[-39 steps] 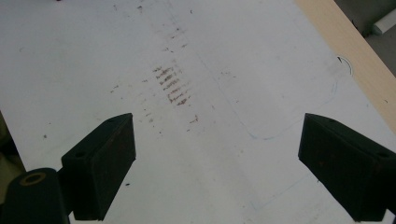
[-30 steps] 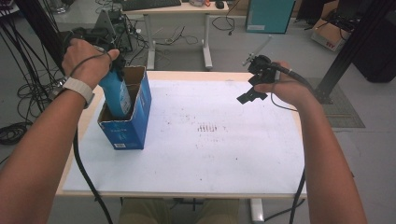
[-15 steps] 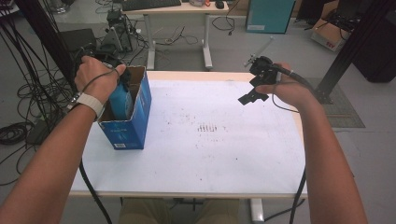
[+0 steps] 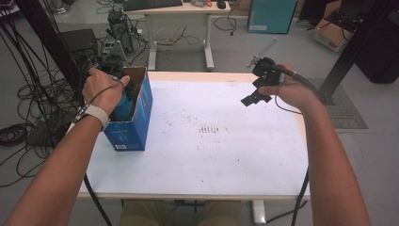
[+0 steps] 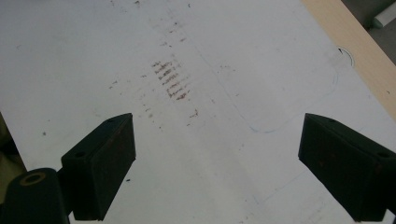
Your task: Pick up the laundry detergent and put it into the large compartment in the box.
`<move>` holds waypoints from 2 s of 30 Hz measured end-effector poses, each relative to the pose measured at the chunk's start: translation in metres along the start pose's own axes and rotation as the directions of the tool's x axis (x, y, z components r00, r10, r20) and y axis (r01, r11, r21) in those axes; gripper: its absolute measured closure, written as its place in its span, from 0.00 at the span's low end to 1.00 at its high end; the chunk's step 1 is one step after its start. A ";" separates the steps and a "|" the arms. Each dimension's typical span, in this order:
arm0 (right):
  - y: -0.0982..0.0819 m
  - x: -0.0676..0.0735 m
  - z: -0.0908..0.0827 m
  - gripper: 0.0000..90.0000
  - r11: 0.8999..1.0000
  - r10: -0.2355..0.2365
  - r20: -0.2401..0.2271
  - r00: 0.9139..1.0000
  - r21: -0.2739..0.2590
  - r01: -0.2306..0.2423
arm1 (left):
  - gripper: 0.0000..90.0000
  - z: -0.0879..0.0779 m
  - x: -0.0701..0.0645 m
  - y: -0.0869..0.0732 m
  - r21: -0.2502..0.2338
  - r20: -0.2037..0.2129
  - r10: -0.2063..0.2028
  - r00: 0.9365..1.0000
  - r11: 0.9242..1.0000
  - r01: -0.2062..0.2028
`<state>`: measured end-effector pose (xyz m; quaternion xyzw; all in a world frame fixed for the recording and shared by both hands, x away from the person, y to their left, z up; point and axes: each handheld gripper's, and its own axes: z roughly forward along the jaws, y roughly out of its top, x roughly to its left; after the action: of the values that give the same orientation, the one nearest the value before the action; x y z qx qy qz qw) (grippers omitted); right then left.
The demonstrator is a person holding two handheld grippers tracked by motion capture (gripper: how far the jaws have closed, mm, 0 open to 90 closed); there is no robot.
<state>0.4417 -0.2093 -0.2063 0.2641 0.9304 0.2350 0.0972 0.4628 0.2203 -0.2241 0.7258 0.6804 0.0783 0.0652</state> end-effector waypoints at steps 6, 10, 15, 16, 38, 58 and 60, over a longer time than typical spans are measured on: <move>-0.001 0.000 0.002 0.12 1.000 0.003 -0.002 1.000 0.004 -0.003 | 0.42 0.009 -0.001 -0.002 -0.002 -0.007 0.010 1.000 1.000 -0.010; -0.001 0.000 0.002 0.12 1.000 0.006 -0.003 1.000 0.003 -0.006 | 0.42 0.016 -0.002 -0.002 0.002 -0.002 0.007 1.000 1.000 -0.007; -0.004 -0.001 0.001 0.12 1.000 0.010 0.001 1.000 0.004 -0.010 | 0.42 0.023 -0.004 -0.002 0.012 -0.003 0.013 1.000 1.000 -0.013; -0.004 -0.001 0.001 0.12 1.000 0.010 0.001 1.000 0.005 -0.010 | 0.42 0.024 -0.004 -0.002 0.016 -0.006 0.020 1.000 1.000 -0.020; -0.007 -0.001 -0.002 0.12 1.000 0.013 0.005 1.000 0.005 -0.013 | 0.42 0.038 -0.001 -0.004 0.033 0.021 0.009 1.000 0.999 -0.010; -0.006 0.000 -0.005 0.12 1.000 0.010 0.006 1.000 0.007 -0.010 | 0.42 0.038 0.000 -0.005 0.036 0.024 0.012 1.000 0.999 -0.013; -0.006 0.000 -0.005 0.12 1.000 0.010 0.006 1.000 0.007 -0.010 | 0.42 0.038 0.000 -0.005 0.036 0.026 0.011 1.000 0.999 -0.012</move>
<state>0.4378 -0.2158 -0.2050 0.2700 0.9294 0.2316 0.0980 0.4657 0.2212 -0.2619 0.7315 0.6767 0.0570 0.0601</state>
